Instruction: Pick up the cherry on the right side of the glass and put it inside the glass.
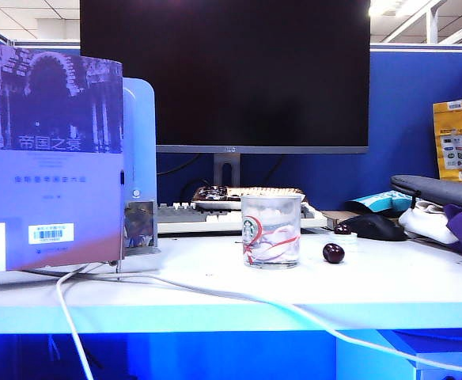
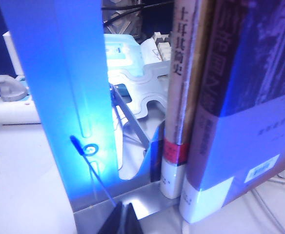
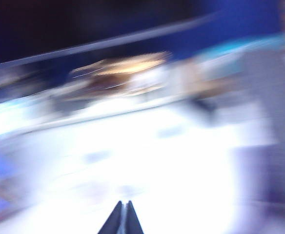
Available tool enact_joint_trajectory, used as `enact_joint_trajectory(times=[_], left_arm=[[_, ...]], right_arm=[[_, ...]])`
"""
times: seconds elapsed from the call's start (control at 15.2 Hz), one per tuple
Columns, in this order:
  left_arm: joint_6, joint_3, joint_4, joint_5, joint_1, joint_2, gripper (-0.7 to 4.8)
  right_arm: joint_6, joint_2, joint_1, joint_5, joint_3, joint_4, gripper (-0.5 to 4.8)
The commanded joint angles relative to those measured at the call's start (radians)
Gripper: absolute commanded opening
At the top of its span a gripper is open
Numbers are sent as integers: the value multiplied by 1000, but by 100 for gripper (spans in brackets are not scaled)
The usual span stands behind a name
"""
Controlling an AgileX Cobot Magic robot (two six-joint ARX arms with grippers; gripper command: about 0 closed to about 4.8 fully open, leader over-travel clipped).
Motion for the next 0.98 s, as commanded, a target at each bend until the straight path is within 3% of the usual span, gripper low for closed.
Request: enact_joint_trajectory(times=[0.07,0.2,0.33,0.39,0.46,0.66,0.85,0.98], left_arm=[[4,-1,-12,4,1,-3,-5],[4,-1,-12,4,1,-3,-5],[4,-1,-12,4,1,-3,-5],[4,-1,-12,4,1,-3,-5],[4,-1,-12,4,1,-3,-5],[4,-1,-12,4,1,-3,-5],[4,-1,-12,4,1,-3,-5],[4,-1,-12,4,1,-3,-5]], right_arm=[[266,190,1,-386,76,152,-1],[383,294,2,-566,79,324,-1],[378,347,3,-558,80,339,-1],[312,380,16,-539,80,328,-1],[237,410,43,-479,80,303,-1],[-31,501,196,-126,89,160,0],[-140,576,294,154,130,65,-1],[-142,617,311,237,159,56,-1]])
